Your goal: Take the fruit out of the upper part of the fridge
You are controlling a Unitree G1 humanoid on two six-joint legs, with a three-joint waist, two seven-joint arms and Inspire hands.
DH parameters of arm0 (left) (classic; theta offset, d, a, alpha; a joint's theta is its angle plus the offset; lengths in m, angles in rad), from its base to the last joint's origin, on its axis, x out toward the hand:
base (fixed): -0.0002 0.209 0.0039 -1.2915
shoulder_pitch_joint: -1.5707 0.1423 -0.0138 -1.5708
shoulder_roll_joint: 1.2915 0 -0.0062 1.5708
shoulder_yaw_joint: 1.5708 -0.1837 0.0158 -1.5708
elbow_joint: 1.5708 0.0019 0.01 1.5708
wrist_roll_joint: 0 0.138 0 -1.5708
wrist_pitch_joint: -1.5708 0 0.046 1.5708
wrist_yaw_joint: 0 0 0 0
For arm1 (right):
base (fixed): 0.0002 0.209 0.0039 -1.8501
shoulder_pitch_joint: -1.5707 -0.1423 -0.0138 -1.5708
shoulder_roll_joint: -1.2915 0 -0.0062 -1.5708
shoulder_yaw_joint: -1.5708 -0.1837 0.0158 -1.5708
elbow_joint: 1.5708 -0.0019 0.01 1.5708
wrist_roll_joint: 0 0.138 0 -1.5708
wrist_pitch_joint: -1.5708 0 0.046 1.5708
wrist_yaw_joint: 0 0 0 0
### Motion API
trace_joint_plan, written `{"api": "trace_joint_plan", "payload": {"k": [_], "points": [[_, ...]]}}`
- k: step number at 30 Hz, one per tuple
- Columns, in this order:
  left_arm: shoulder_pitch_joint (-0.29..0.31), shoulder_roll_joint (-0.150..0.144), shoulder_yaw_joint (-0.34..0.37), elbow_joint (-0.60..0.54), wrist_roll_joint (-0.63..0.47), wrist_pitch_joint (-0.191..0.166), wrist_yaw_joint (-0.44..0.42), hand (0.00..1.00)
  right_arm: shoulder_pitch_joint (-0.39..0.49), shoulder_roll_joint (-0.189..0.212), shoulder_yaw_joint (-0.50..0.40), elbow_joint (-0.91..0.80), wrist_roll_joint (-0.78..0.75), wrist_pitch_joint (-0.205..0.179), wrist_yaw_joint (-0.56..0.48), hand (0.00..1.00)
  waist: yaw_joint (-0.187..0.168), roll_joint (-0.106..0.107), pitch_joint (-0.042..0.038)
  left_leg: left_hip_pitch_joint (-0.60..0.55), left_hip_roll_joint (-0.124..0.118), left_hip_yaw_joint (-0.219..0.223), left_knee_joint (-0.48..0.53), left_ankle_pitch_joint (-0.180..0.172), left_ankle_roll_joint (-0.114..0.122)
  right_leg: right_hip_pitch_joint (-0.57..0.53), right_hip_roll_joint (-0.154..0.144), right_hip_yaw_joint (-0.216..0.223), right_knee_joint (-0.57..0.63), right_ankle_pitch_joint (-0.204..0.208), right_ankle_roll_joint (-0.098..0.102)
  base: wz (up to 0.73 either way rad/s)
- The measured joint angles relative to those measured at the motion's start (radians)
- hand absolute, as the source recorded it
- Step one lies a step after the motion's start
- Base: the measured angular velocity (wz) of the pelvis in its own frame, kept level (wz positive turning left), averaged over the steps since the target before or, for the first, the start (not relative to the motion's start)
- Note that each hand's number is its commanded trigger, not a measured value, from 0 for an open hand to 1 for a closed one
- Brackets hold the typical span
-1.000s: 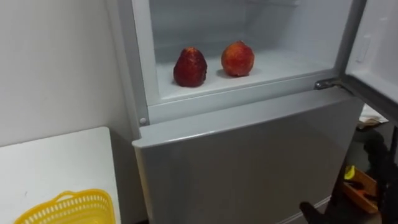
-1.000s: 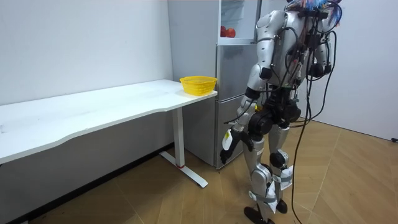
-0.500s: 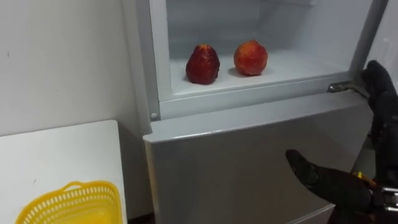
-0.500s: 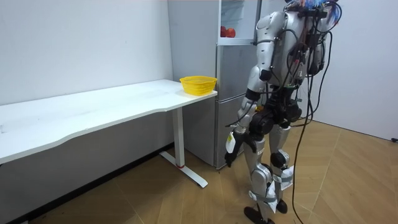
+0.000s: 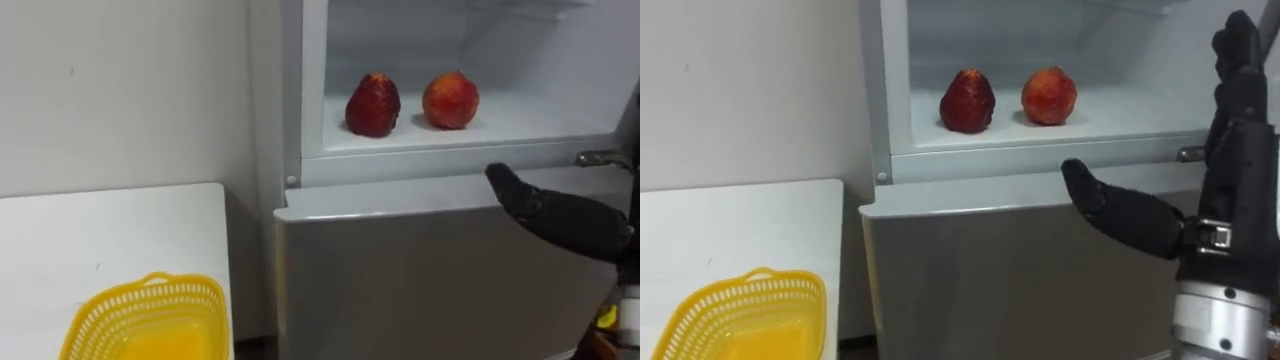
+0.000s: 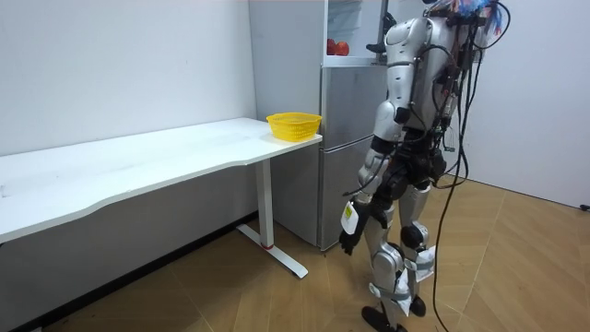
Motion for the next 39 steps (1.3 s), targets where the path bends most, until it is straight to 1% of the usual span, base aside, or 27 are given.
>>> {"api": "trace_joint_plan", "payload": {"k": [1,3,4,6,9,14,17,18,20,22,25,26,28,29,30,32,38,39], "points": [[0.000,0.000,0.000,-0.001,0.000,0.000,-0.001,0.00,-0.008,0.000,0.000,0.008,0.001,0.000,0.000,0.00,0.002,-0.002,-0.0013,0.000,0.000,-0.002,0.001,0.000,0.000,0.002,0.000,-0.002,-0.001,0.000,0.000,0.13],[-0.001,0.001,0.000,-0.003,0.000,0.000,-0.002,0.00,-0.027,-0.003,0.000,0.028,0.016,0.000,-0.001,0.00,0.005,-0.006,-0.0030,0.001,0.000,-0.021,0.003,0.000,0.000,0.015,-0.002,-0.020,-0.011,0.002,0.001,0.25],[-0.001,0.001,0.001,-0.003,0.000,0.000,-0.002,0.00,-0.032,-0.005,0.000,0.034,0.019,0.000,0.000,0.00,0.005,-0.006,-0.0029,0.001,0.000,-0.024,0.003,0.000,0.000,0.017,-0.003,-0.025,-0.011,0.002,0.001,0.21],[0.000,0.001,0.015,-0.002,0.000,0.000,-0.004,0.00,-0.052,-0.023,0.000,0.049,0.034,0.000,-0.001,0.00,0.013,-0.006,-0.0011,0.003,0.000,-0.031,0.004,0.000,0.000,0.021,-0.004,-0.030,-0.012,0.002,0.001,0.07],[0.000,0.001,0.040,-0.004,0.001,0.000,-0.003,0.00,-0.056,-0.050,-0.001,0.049,0.054,0.000,-0.003,0.00,0.029,-0.006,-0.0007,0.003,0.001,-0.034,0.006,0.000,0.000,0.024,-0.004,-0.039,-0.012,0.002,0.001,0.01],[-0.001,0.003,0.073,-0.028,0.041,0.004,-0.006,0.00,-0.101,-0.061,-0.001,0.050,0.087,0.002,-0.003,0.00,0.032,-0.008,0.0019,-0.001,0.003,-0.042,0.010,0.000,0.000,0.025,-0.015,-0.060,-0.012,0.002,0.001,0.04],[0.000,0.005,0.073,-0.044,0.051,0.012,-0.006,0.00,-0.129,-0.064,0.001,0.063,0.092,0.001,-0.002,0.00,0.035,-0.012,0.0045,-0.003,0.001,-0.049,0.011,0.000,0.000,0.026,-0.016,-0.066,-0.011,0.001,0.001,0.05],[0.000,0.007,0.069,-0.044,0.052,0.017,-0.005,0.00,-0.155,-0.072,0.008,0.094,0.097,0.002,-0.002,0.00,0.035,-0.014,0.0047,-0.003,0.001,-0.050,0.011,0.000,0.000,0.026,-0.015,-0.067,-0.011,0.001,0.001,0.00],[0.000,0.009,0.068,-0.049,0.066,0.021,-0.005,0.00,-0.180,-0.083,0.008,0.126,0.098,0.012,-0.002,0.00,0.035,-0.016,0.0034,-0.004,0.001,-0.052,0.010,0.000,0.000,0.026,-0.015,-0.070,-0.011,0.001,0.001,0.00],[-0.003,0.010,0.068,-0.049,0.067,0.022,-0.005,0.00,-0.217,-0.087,0.009,0.170,0.119,0.013,-0.003,0.00,0.037,-0.017,0.0033,-0.007,0.000,-0.055,0.009,0.000,0.000,0.027,-0.015,-0.076,-0.009,0.001,0.001,0.04],[-0.002,0.011,0.068,-0.050,0.067,0.022,-0.005,0.00,-0.237,-0.100,0.009,0.200,0.135,0.013,-0.001,0.00,0.037,-0.017,0.0032,-0.008,0.001,-0.059,0.010,0.000,0.000,0.027,-0.016,-0.079,-0.009,0.001,0.001,0.04],[-0.004,0.012,0.068,-0.051,0.067,0.022,-0.005,0.00,-0.238,-0.107,0.009,0.205,0.140,0.013,0.004,0.00,0.043,-0.017,0.0033,-0.009,0.000,-0.062,0.010,0.000,0.000,0.027,-0.016,-0.082,-0.010,0.001,0.001,0.06],[-0.012,0.015,0.068,-0.051,0.067,0.022,-0.006,0.00,-0.246,-0.110,0.009,0.222,0.155,0.013,0.008,0.00,0.050,-0.018,0.0029,-0.017,0.000,-0.069,0.019,0.000,0.000,0.026,-0.017,-0.087,-0.010,0.001,0.001,0.10],[-0.018,0.018,0.068,-0.052,0.067,0.023,-0.006,0.00,-0.263,-0.110,0.009,0.249,0.161,0.015,0.008,0.00,0.051,-0.018,0.0029,-0.017,-0.001,-0.074,0.021,0.000,0.000,0.026,-0.017,-0.091,-0.010,0.001,0.001,0.10],[-0.022,0.020,0.068,-0.055,0.067,0.024,-0.006,0.00,-0.278,-0.111,0.009,0.266,0.165,0.030,0.010,0.00,0.053,-0.018,0.0029,-0.017,-0.001,-0.075,0.021,0.000,0.000,0.025,-0.017,-0.091,-0.011,0.001,0.001,0.07],[-0.021,0.024,0.069,-0.072,0.067,0.029,-0.005,0.00,-0.286,-0.111,0.009,0.277,0.167,0.037,0.017,0.00,0.060,-0.018,0.0029,-0.017,-0.001,-0.077,0.022,0.000,0.000,0.028,-0.017,-0.094,-0.011,0.001,0.001,0.05],[-0.021,0.026,0.069,-0.072,0.068,0.040,-0.005,0.00,-0.317,-0.111,0.011,0.286,0.169,0.037,0.027,0.00,0.068,-0.019,0.0025,-0.016,-0.002,-0.079,0.027,0.000,0.000,0.031,-0.016,-0.094,-0.011,0.001,0.001,0.01],[-0.021,0.026,0.069,-0.072,0.068,0.040,-0.005,0.00,-0.319,-0.114,0.011,0.286,0.169,0.037,0.027,0.00,0.074,-0.020,0.0026,-0.016,-0.002,-0.079,0.028,0.000,0.000,0.031,-0.016,-0.094,-0.011,0.001,0.001,0.00]]}}
